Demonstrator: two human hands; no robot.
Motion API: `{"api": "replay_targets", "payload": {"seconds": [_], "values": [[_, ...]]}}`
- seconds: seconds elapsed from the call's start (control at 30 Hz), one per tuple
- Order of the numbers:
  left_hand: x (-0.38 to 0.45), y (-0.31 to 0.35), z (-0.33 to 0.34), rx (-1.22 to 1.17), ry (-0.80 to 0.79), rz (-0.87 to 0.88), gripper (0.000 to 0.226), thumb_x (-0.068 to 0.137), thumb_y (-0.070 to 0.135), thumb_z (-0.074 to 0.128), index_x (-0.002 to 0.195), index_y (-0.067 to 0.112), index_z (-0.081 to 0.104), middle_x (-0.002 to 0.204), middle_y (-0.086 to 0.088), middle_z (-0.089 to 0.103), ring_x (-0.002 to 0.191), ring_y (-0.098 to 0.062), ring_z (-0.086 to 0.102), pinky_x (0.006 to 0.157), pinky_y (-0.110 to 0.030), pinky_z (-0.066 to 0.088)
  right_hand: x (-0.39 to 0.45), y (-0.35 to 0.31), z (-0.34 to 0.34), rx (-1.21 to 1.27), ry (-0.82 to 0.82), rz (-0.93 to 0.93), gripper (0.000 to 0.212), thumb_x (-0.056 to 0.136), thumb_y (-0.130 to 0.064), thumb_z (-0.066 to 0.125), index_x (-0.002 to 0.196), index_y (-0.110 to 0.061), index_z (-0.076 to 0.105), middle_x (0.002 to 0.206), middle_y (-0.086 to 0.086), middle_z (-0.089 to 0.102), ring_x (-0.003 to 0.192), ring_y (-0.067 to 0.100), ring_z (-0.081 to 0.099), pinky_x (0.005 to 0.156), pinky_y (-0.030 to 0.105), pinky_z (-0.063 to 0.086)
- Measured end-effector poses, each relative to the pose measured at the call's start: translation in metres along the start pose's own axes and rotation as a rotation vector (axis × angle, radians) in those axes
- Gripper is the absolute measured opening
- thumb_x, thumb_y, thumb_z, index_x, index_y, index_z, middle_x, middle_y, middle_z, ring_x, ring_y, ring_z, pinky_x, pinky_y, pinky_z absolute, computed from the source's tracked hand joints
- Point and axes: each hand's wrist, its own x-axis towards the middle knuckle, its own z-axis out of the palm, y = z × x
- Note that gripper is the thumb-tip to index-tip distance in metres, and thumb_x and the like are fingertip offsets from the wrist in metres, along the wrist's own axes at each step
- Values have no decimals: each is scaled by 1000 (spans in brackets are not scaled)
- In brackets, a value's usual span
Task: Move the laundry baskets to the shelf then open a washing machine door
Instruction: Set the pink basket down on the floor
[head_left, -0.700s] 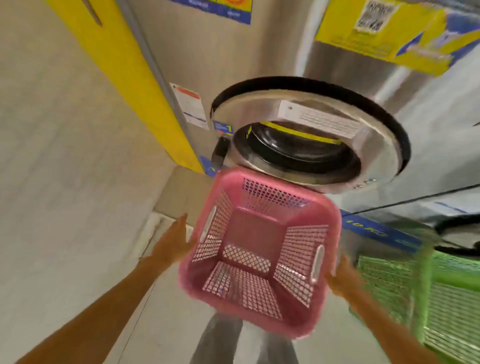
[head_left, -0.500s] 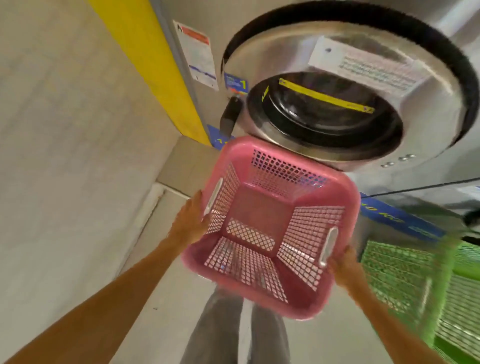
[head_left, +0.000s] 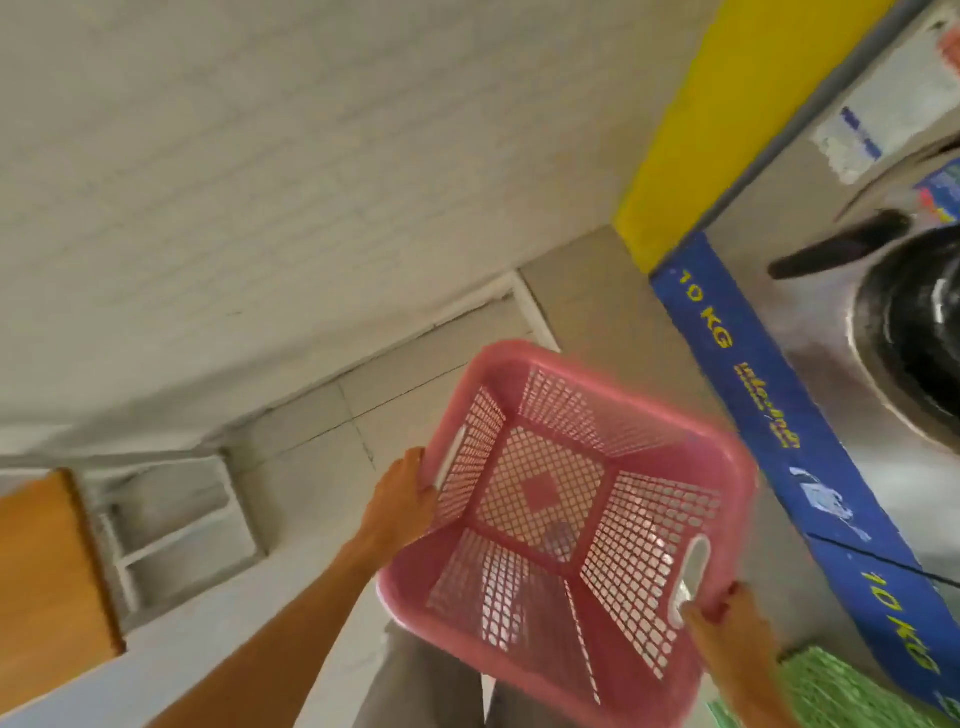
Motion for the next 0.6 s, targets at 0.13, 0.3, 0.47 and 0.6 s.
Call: {"api": "replay_targets", "payload": {"seconds": [0.13, 0.3, 0.47, 0.6], "values": [[-47, -115, -35, -161, 71, -294, 23, 86, 22, 66, 103, 18, 51, 99, 1, 60, 79, -12, 57, 63, -23, 41, -12, -82, 59, -131, -144, -288, 20, 89, -16, 63, 104, -7, 53, 74, 11, 72, 56, 25, 66, 51, 30, 49], [-84, -255, -73, -285, 152, -481, 23, 88, 24, 63, 108, 13, 60, 100, -2, 68, 83, -18, 65, 72, -35, 56, -27, -187, 159, -336, -300, -508, 16, 97, -24, 50, 108, -12, 52, 67, 5, 67, 49, 18, 66, 38, 23, 46], [-82, -367, -103, -376, 201, -503, 9, 93, 19, 62, 101, 17, 58, 88, 5, 63, 80, -16, 66, 64, -24, 53, -59, -273, 266, -451, -321, -611, 17, 97, -24, 52, 109, -13, 50, 70, 8, 66, 47, 17, 63, 37, 17, 44], [-61, -435, -123, -392, 205, -537, 15, 92, 12, 61, 106, 9, 57, 91, -1, 64, 75, -12, 64, 58, -21, 52, -68, -324, 332, -481, -277, -642, 24, 96, -25, 52, 115, -10, 52, 73, 8, 67, 52, 22, 68, 43, 31, 56]]}}
